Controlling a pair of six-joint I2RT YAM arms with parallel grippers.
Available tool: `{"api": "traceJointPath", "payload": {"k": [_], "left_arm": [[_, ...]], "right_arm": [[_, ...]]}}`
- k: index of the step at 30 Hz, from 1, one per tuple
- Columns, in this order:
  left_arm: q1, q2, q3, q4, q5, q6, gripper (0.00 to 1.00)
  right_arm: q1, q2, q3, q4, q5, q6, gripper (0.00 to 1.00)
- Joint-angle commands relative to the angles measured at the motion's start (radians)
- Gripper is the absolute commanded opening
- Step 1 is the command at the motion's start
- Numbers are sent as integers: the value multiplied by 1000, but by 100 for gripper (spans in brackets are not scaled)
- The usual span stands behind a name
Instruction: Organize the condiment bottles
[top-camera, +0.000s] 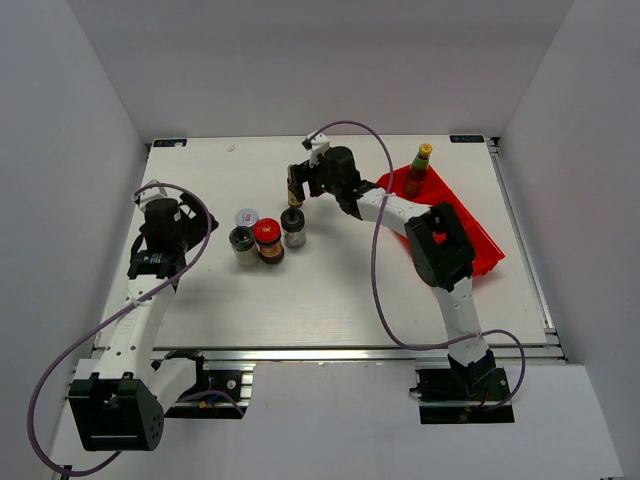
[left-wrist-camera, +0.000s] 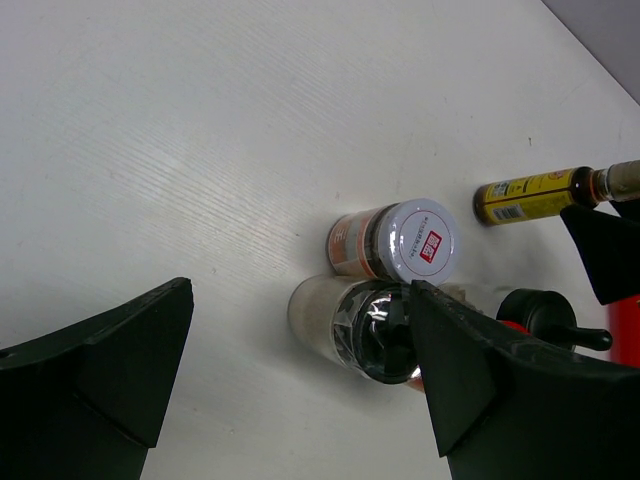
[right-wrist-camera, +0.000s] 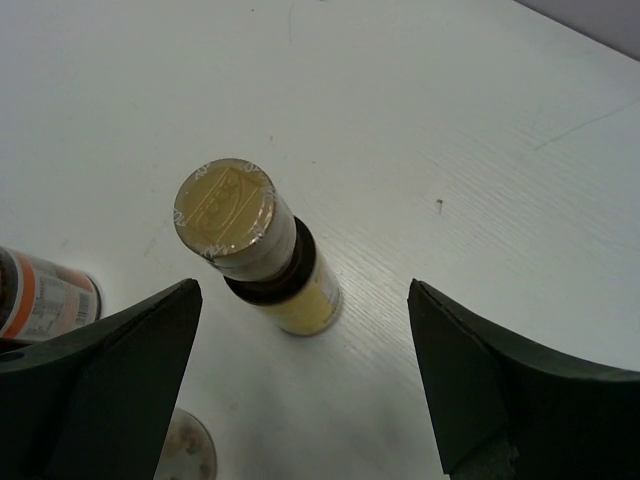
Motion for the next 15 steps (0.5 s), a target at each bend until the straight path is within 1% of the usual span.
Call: {"api": "traceJointPath", "payload": {"k": [1,5,8,11,12,14,15], "left_arm": [[0,-17,-14,34,20,14,98],[0,-9,-26,50,23,24,98],[0,9,-16,43,25,37,98],[0,23,-14,45,23,44,98],[0,24,-14,50,20,46,98],[0,24,-12,48,15,47,98],[0,23,-12,51,12,49,98]], "right_arm": [[18,34,80,95,-8,8,89],[21,100,143,144,-18,23,88],[23,146,155,214,-62,30,84],[21,191,178,234,-59,54,75],[21,205,192,236,-53,59,68],[23,209,189,254,-45,65,60],[24,203,174,266,-38,68,53]]}}
